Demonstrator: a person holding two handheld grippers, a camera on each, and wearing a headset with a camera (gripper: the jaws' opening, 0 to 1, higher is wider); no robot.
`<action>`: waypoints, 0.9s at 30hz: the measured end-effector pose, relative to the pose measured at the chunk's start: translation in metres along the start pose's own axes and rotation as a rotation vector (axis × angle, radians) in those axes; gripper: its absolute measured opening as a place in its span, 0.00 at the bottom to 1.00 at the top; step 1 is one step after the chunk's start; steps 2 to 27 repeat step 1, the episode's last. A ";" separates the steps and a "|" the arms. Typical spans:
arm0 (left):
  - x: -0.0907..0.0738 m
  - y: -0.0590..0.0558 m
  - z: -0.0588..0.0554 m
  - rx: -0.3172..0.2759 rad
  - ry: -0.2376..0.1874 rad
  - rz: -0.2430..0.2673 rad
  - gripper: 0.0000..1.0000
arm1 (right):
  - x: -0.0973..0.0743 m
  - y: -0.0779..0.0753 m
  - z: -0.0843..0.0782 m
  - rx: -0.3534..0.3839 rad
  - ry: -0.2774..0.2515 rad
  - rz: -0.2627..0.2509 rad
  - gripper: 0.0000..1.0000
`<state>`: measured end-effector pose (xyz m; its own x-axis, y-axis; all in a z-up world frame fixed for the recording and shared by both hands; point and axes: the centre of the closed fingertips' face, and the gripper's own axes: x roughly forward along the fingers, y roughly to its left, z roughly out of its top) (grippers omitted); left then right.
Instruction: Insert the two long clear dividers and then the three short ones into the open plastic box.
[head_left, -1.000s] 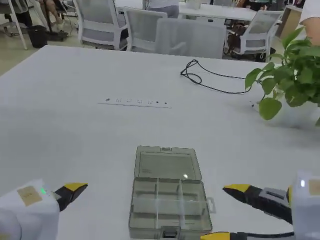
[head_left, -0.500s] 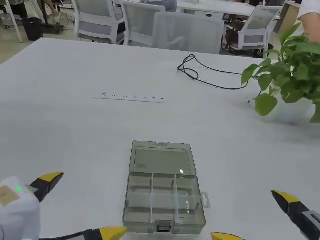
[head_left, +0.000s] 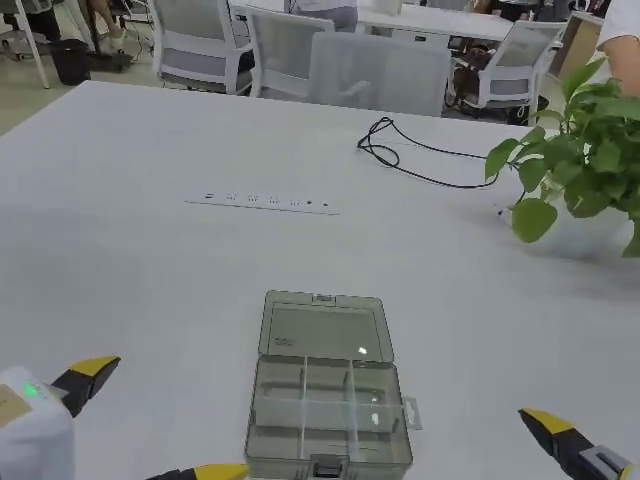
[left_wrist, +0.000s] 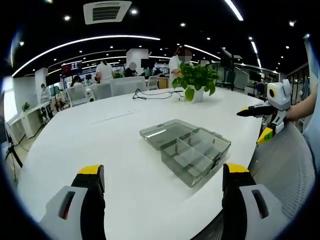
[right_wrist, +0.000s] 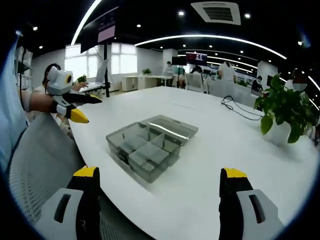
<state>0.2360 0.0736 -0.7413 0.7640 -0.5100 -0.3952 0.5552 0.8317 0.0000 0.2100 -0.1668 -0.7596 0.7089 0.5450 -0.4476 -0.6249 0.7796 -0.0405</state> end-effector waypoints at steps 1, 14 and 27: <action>0.000 0.000 0.000 -0.005 -0.004 -0.002 1.00 | 0.000 0.001 -0.001 -0.008 0.004 0.001 1.00; 0.000 0.000 0.000 -0.005 -0.004 -0.002 1.00 | 0.000 0.001 -0.001 -0.008 0.004 0.001 1.00; 0.000 0.000 0.000 -0.005 -0.004 -0.002 1.00 | 0.000 0.001 -0.001 -0.008 0.004 0.001 1.00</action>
